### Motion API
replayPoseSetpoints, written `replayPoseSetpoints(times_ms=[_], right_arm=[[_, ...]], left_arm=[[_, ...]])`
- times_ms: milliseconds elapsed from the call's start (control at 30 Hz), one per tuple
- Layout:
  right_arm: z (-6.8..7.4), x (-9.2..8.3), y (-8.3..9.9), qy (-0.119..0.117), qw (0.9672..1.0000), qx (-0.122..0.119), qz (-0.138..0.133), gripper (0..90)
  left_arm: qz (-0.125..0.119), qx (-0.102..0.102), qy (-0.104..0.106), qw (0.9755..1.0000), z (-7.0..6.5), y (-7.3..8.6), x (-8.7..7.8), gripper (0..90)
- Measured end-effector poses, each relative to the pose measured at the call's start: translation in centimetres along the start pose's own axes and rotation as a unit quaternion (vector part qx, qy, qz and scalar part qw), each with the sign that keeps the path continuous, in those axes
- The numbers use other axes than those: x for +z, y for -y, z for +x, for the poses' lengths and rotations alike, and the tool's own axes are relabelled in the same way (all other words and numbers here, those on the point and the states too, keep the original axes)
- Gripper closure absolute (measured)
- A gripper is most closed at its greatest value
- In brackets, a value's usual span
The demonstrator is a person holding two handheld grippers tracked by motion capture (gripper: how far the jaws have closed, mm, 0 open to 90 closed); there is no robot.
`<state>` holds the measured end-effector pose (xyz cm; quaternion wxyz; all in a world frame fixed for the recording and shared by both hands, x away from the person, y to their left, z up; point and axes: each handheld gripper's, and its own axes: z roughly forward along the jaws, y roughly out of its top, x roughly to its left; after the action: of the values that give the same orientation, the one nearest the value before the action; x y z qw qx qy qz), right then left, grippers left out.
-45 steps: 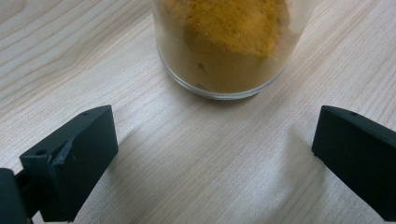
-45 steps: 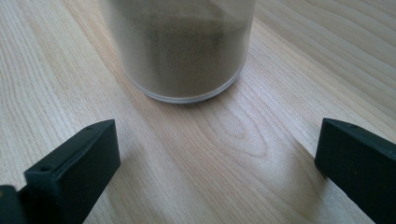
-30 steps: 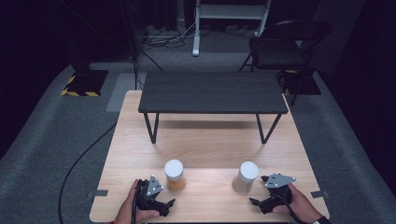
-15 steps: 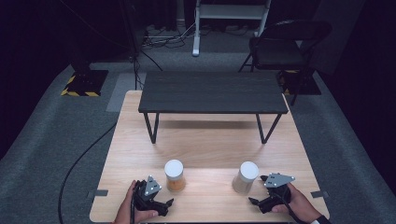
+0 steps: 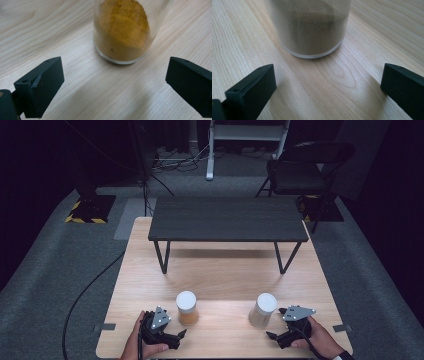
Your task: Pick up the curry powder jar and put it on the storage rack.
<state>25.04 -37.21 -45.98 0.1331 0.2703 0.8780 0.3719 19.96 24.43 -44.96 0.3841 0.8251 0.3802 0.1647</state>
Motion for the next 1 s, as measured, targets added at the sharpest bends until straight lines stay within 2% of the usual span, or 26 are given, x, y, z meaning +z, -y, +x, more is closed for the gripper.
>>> replayPoseSetpoints(times_ms=[167,267,767,1000], right_arm=[[0.0,0.0,0.0,0.000,1.0000,0.000,0.000,0.0],[0.0,0.0,0.0,0.000,1.0000,0.000,0.000,0.0],[0.0,0.0,0.0,0.000,1.0000,0.000,0.000,0.0],[0.0,0.0,0.0,0.000,1.0000,0.000,0.000,0.0]], left_arm=[[-0.015,-0.001,0.005,0.9999,0.0,-0.3,-0.2,1.8],[-0.017,0.000,-0.003,0.9998,-0.3,-0.5,-0.3,1.6],[-0.056,-0.005,0.012,0.9983,-0.4,-2.0,-1.2,1.6],[-0.061,0.000,0.017,0.9980,-0.4,-2.9,-1.0,1.7]])
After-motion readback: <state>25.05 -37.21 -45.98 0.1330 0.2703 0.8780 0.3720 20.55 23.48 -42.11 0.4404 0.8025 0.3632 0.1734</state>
